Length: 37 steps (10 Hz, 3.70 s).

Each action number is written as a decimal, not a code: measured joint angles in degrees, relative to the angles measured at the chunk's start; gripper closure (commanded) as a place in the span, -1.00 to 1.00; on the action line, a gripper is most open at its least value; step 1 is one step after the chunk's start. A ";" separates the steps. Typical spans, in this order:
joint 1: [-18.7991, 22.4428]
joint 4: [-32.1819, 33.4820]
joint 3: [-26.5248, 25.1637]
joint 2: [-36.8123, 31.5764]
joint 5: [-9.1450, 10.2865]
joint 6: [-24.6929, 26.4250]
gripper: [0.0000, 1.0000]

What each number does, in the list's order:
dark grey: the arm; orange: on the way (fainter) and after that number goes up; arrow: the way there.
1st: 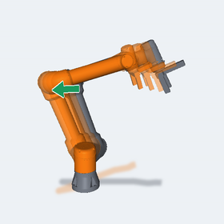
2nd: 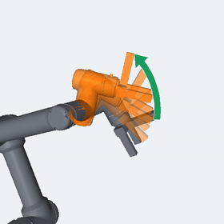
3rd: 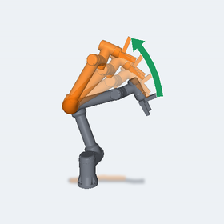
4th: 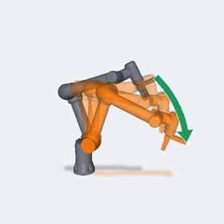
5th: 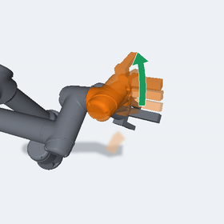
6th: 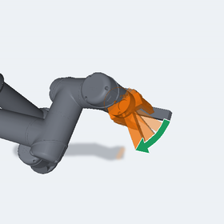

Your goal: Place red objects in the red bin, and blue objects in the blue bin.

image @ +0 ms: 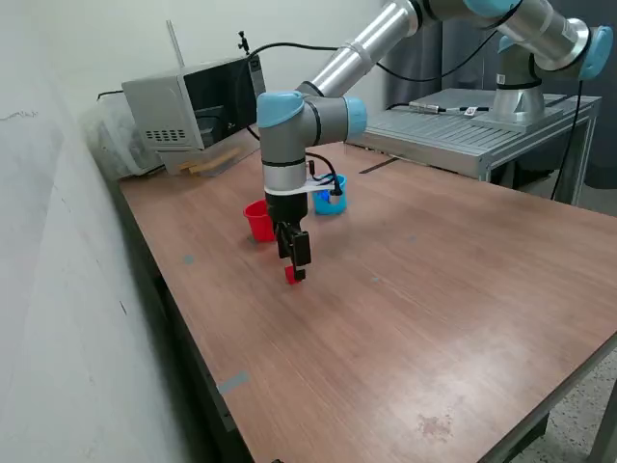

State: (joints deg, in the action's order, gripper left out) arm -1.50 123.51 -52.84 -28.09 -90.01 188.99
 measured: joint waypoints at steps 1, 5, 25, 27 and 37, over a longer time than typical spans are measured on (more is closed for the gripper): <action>-0.17 0.41 -0.33 -0.01 -0.01 0.01 1.00; -0.92 1.61 -0.85 -0.02 -0.07 0.05 1.00; -11.63 -2.16 -6.32 -10.53 -5.60 -2.84 1.00; -11.56 -3.07 -7.52 -11.03 -5.71 -2.88 1.00; -11.53 -3.85 -9.91 -12.27 -5.85 -2.46 -1.00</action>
State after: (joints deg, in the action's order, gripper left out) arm -13.04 119.65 -62.75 -40.36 -95.85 186.53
